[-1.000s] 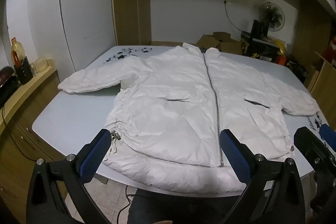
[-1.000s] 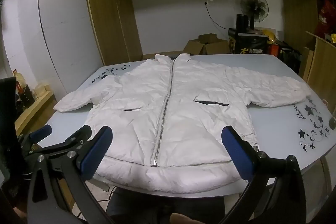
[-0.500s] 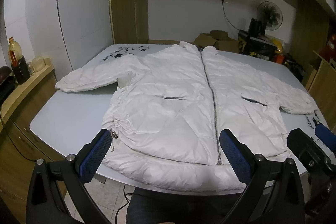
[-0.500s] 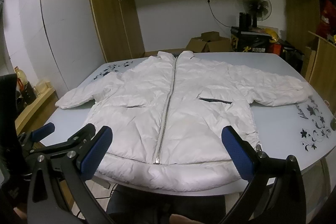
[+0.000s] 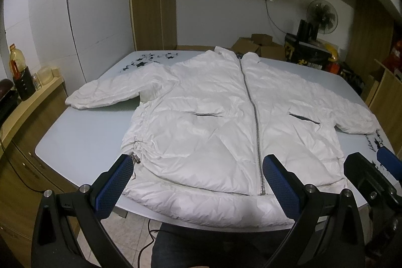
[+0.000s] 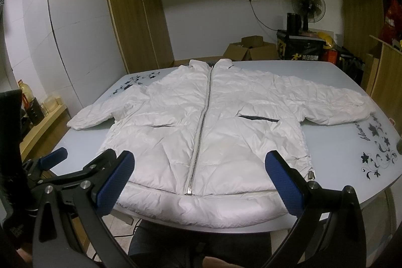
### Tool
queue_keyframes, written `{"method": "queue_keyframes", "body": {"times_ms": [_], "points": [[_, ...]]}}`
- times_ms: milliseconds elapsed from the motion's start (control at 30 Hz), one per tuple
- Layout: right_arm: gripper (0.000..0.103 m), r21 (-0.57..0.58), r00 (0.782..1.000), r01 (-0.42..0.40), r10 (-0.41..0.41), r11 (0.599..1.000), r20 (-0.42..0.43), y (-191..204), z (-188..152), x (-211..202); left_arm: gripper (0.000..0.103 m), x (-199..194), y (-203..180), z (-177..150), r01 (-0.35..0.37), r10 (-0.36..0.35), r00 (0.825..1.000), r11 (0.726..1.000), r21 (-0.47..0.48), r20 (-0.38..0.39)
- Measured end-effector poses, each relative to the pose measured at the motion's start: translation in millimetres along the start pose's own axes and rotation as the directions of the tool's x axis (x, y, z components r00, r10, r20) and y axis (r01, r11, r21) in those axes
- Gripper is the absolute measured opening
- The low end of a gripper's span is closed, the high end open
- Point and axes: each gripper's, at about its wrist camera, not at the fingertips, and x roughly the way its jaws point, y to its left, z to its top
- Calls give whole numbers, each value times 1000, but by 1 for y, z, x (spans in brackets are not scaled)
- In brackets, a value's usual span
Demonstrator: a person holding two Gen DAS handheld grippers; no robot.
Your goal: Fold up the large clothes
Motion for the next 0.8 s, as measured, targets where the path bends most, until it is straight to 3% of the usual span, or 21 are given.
{"method": "queue_keyframes", "body": {"times_ms": [800], "points": [[103, 1, 1000, -4, 4, 1000, -6, 3, -1, 1, 103, 3, 2, -5, -3, 3, 1000, 1000, -3, -17]]}}
